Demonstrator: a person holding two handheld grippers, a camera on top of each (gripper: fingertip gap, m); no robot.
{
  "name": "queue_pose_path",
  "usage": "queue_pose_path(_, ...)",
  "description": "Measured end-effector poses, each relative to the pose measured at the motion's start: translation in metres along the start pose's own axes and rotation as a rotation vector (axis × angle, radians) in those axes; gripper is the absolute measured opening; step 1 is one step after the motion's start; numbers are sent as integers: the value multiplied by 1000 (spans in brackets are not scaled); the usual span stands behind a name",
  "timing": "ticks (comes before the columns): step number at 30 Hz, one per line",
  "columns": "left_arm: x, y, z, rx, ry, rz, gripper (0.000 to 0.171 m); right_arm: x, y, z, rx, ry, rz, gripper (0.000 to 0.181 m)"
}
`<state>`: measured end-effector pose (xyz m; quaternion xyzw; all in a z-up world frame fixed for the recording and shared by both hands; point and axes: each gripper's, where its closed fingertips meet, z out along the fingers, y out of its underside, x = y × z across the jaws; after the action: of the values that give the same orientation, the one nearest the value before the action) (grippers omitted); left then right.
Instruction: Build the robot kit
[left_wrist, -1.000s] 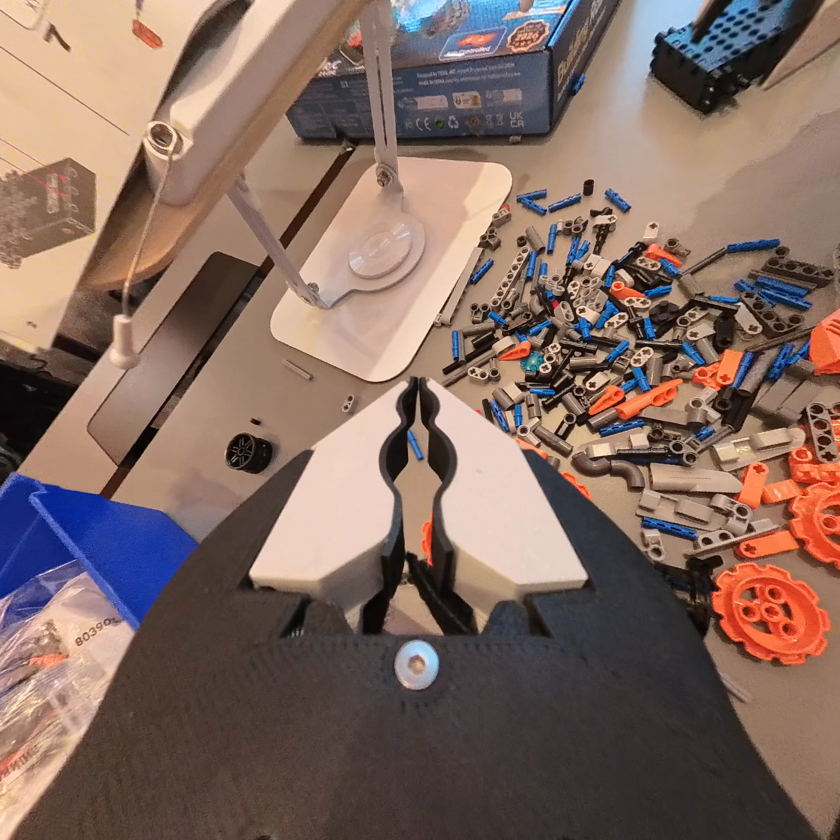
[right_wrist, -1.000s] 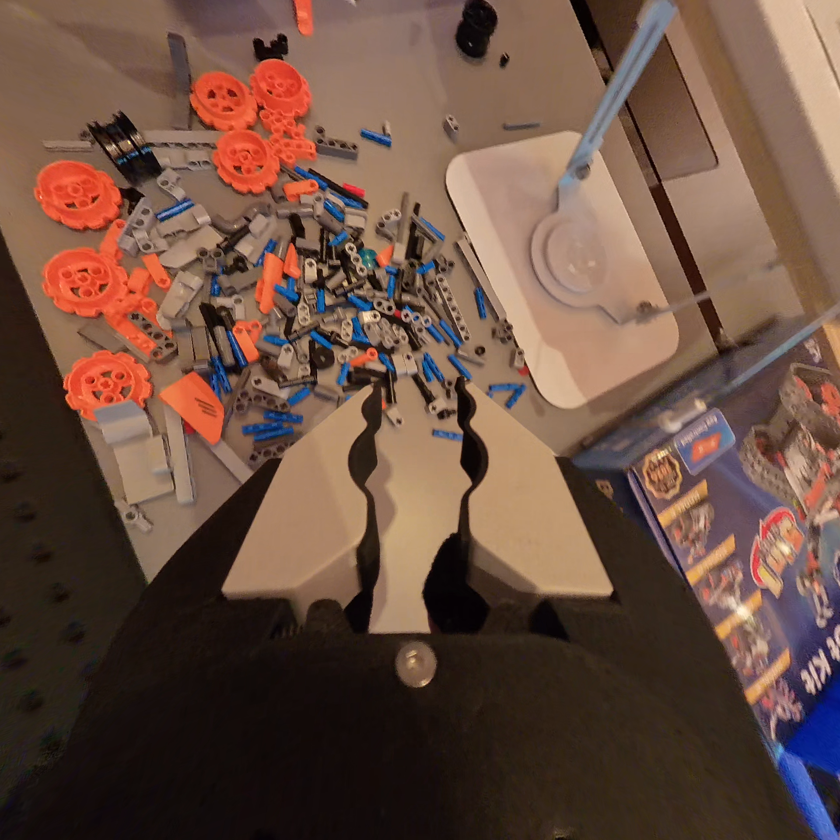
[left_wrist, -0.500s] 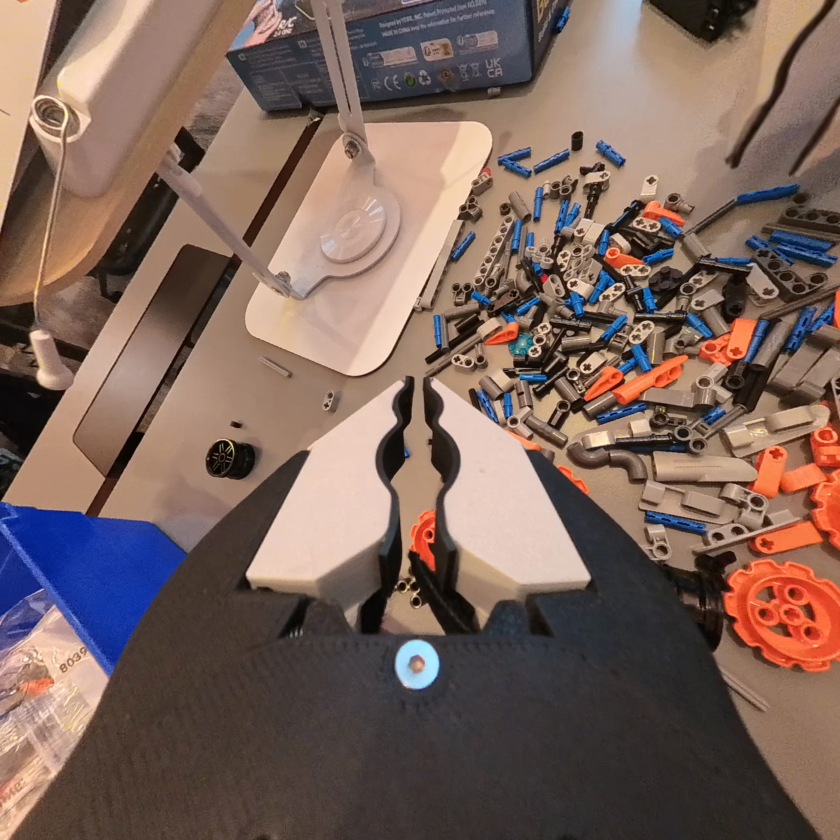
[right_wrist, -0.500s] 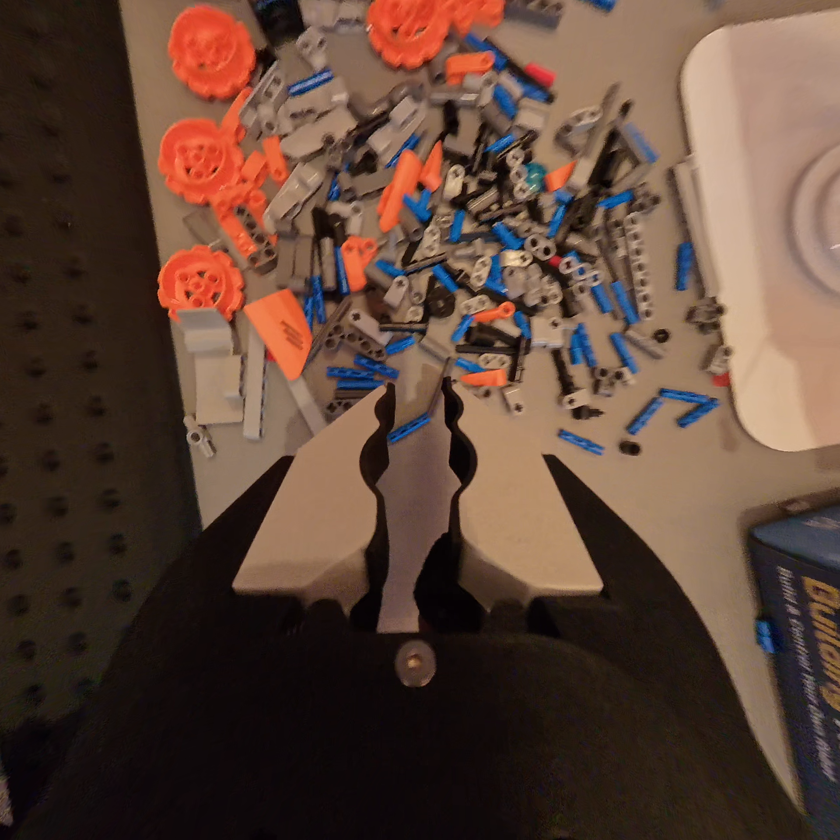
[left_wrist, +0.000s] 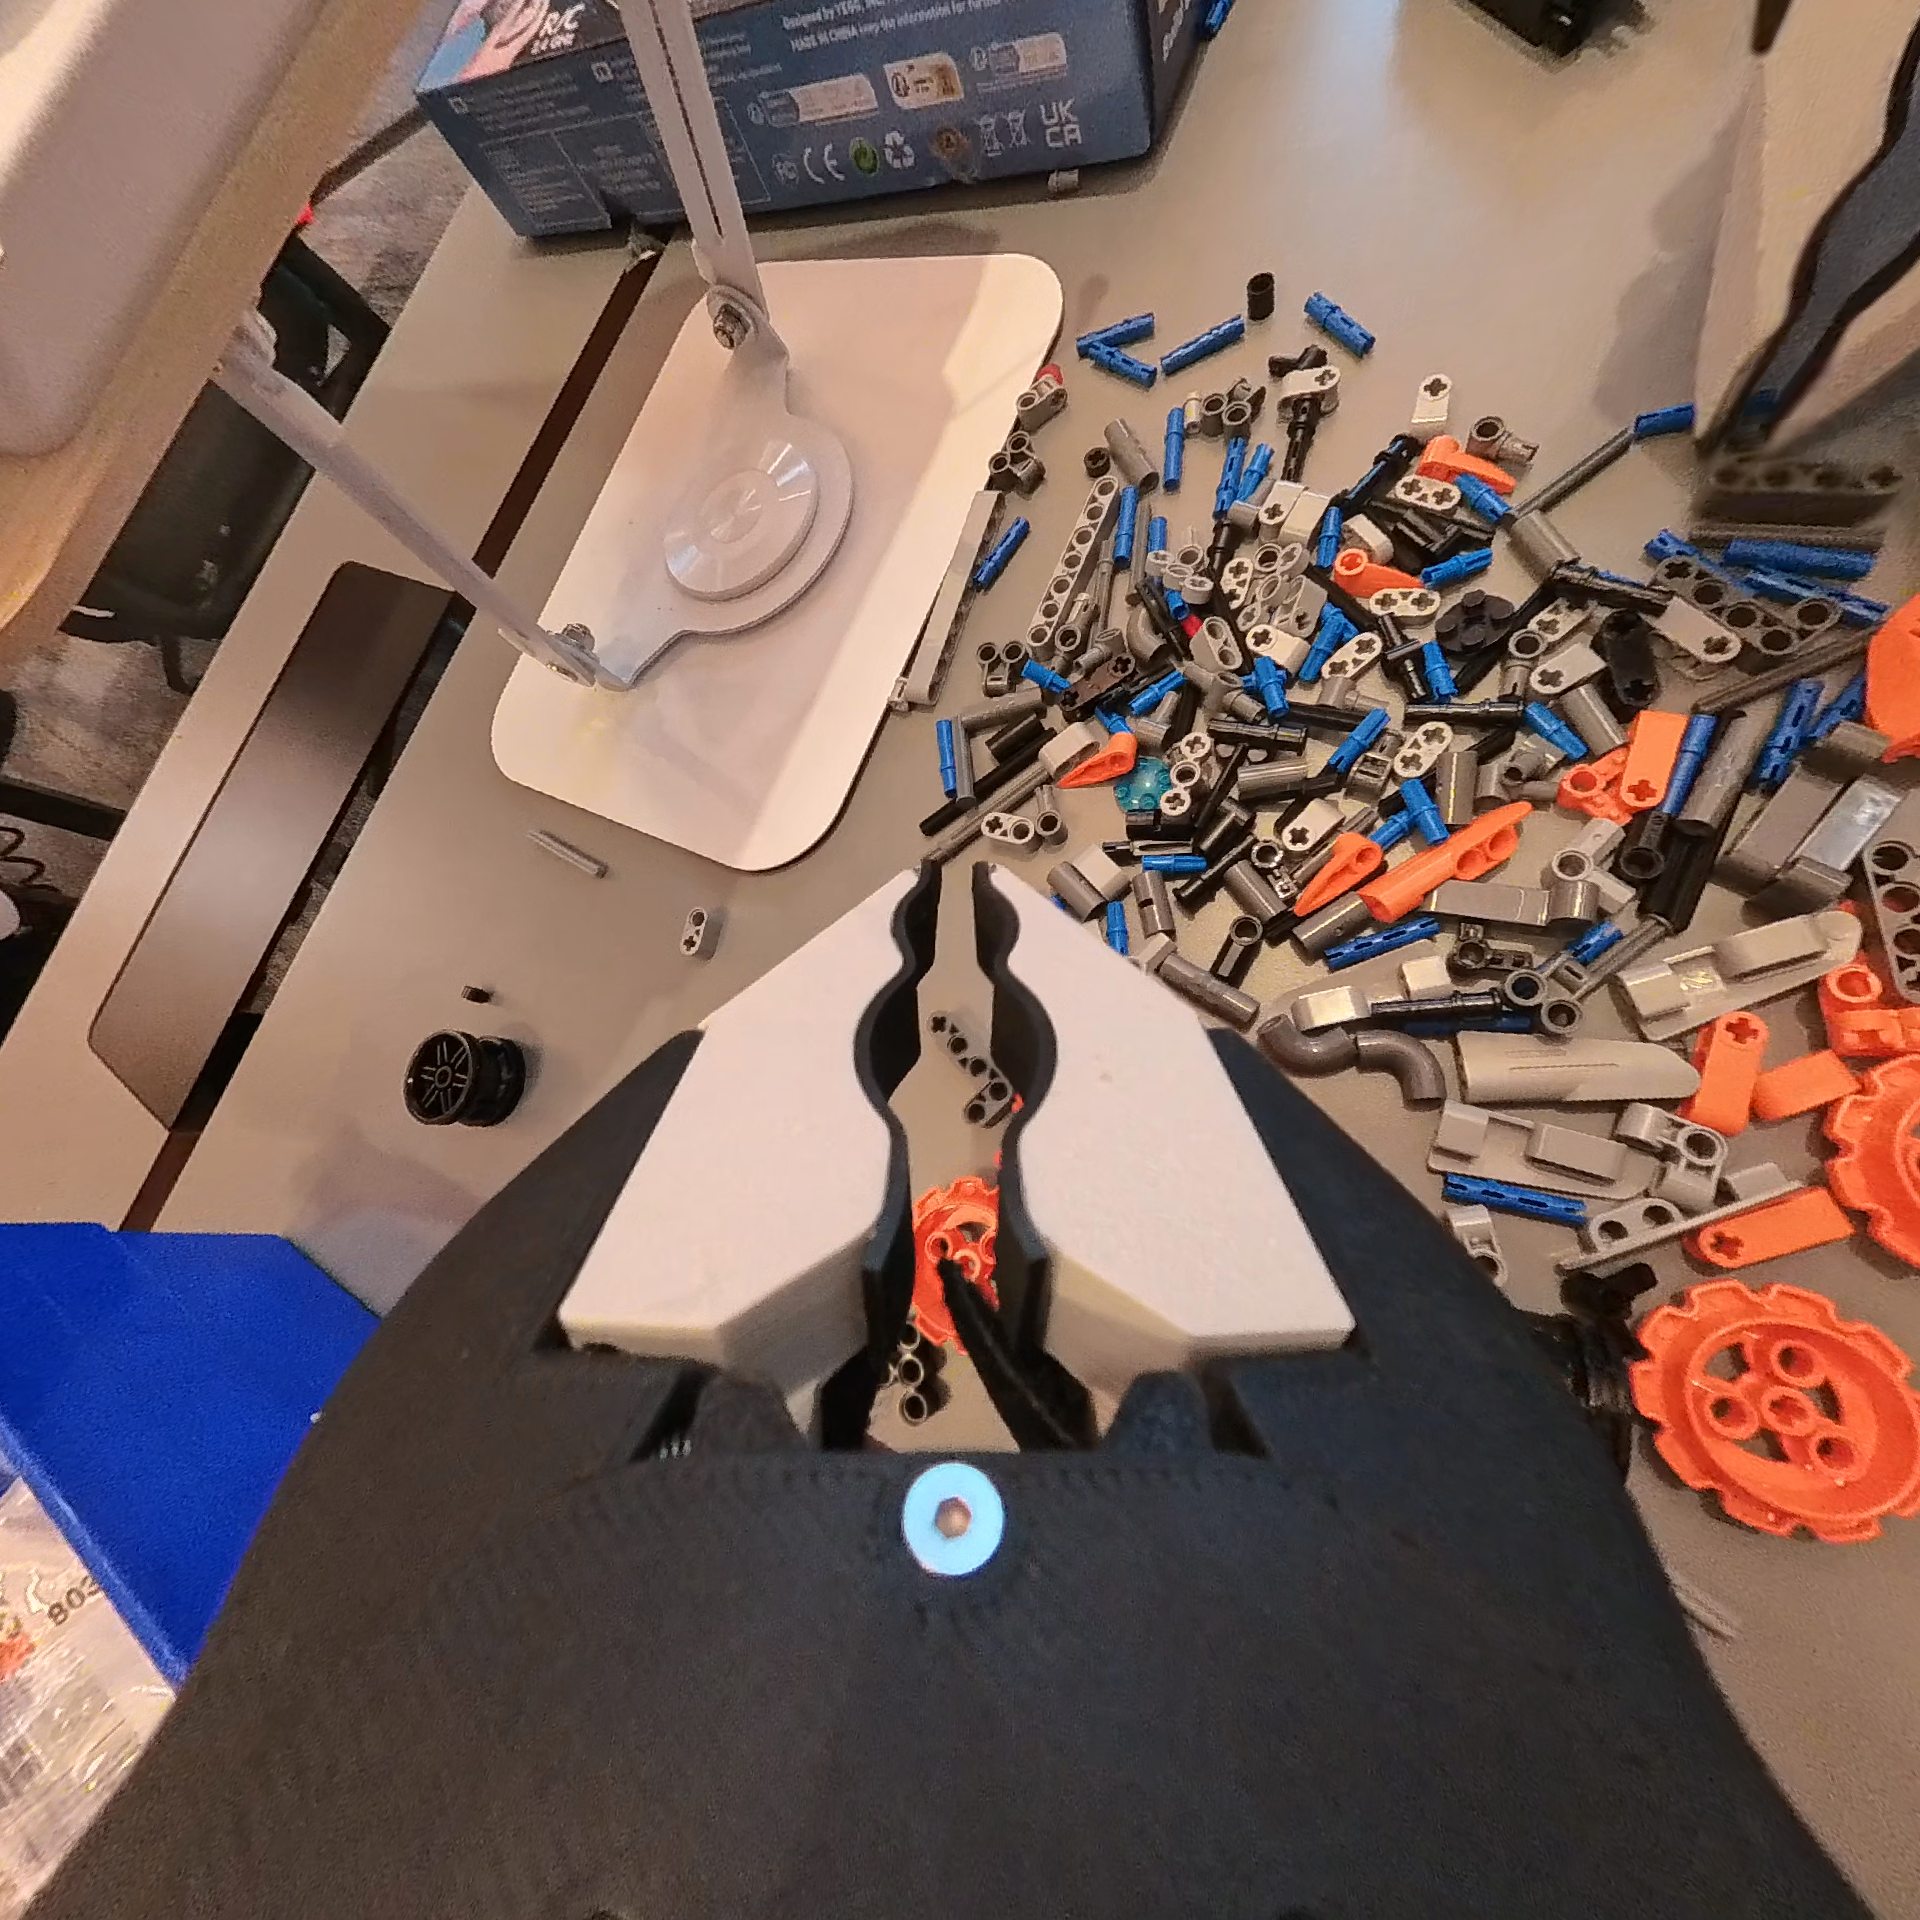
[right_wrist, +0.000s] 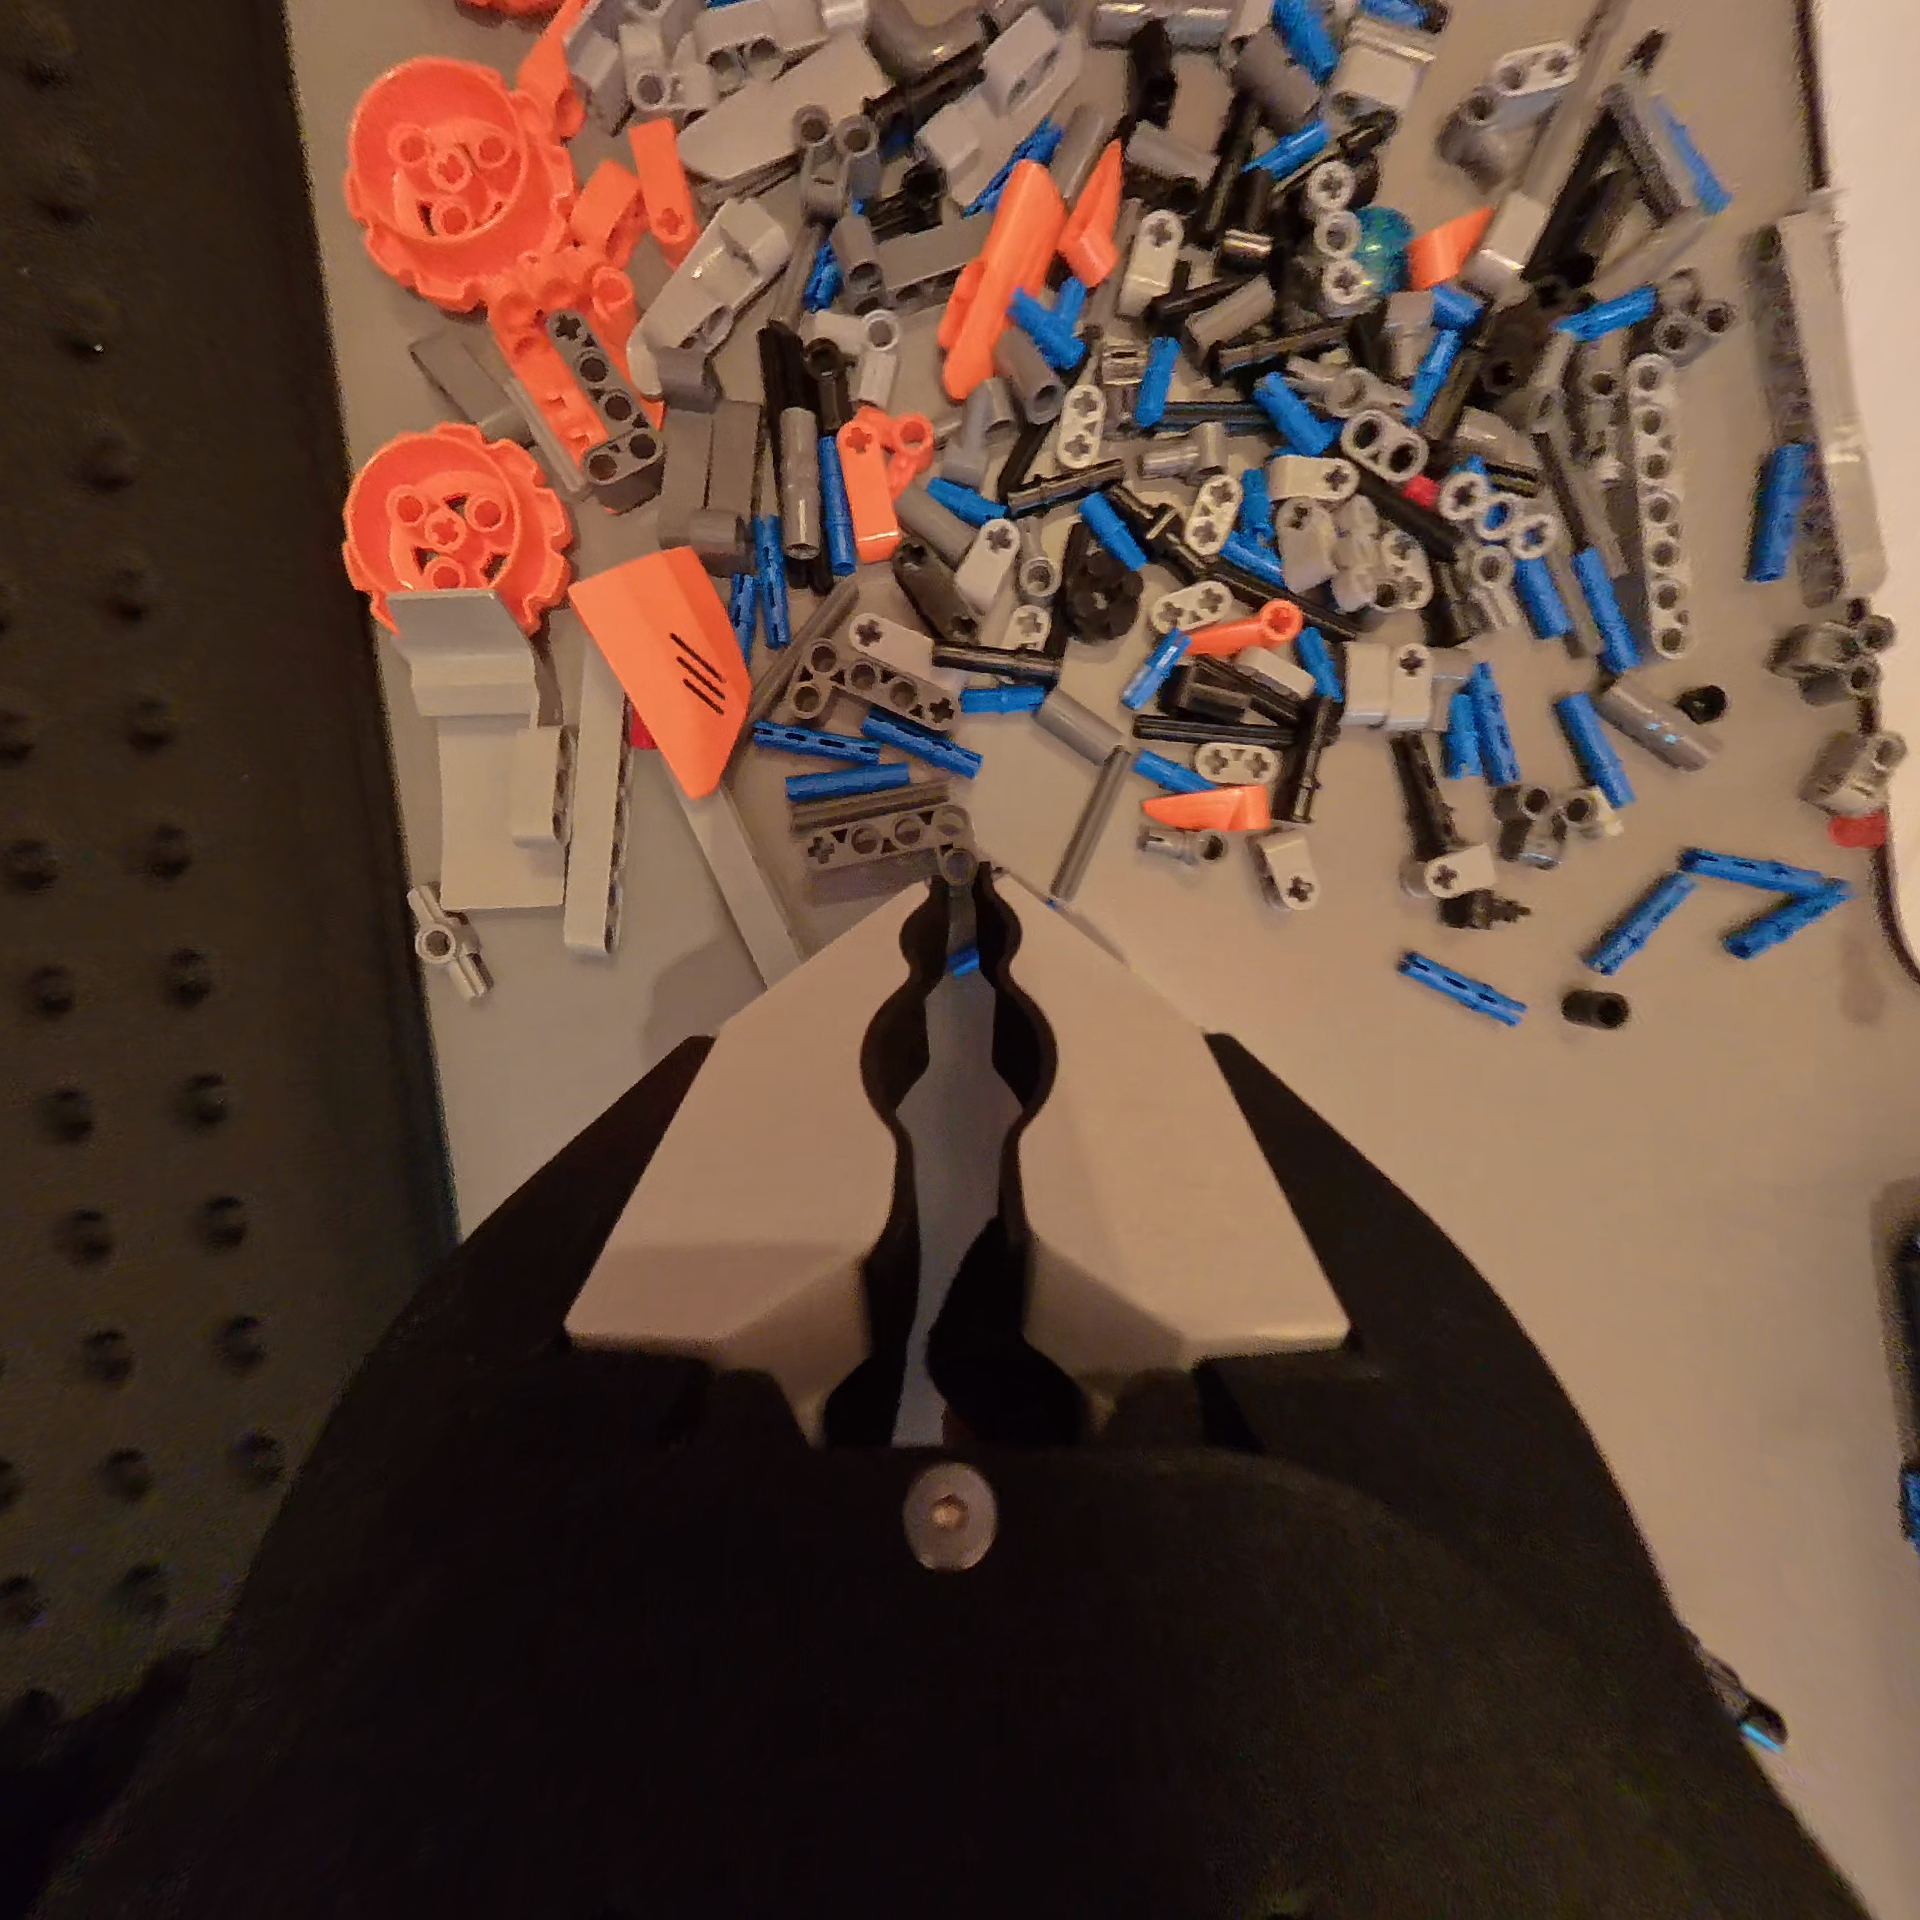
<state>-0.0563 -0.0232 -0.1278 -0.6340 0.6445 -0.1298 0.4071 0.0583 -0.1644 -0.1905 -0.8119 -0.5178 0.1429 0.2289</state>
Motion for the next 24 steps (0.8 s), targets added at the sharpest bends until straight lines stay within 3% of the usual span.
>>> queue_pose_path(6,4,1,3,-4,12,7,4,10,12,-35,46,104,79,3)
queue_pose_path(12,10,-3,8,0,40,10,5,19,64,-63,-57,224,205,3)
queue_pose_path(17,15,-5,11,9,60,7,5,10,86,-64,-85,230,233,3)
queue_pose_path(24,21,-5,17,3,86,7,5,4,87,-51,-93,167,168,5)
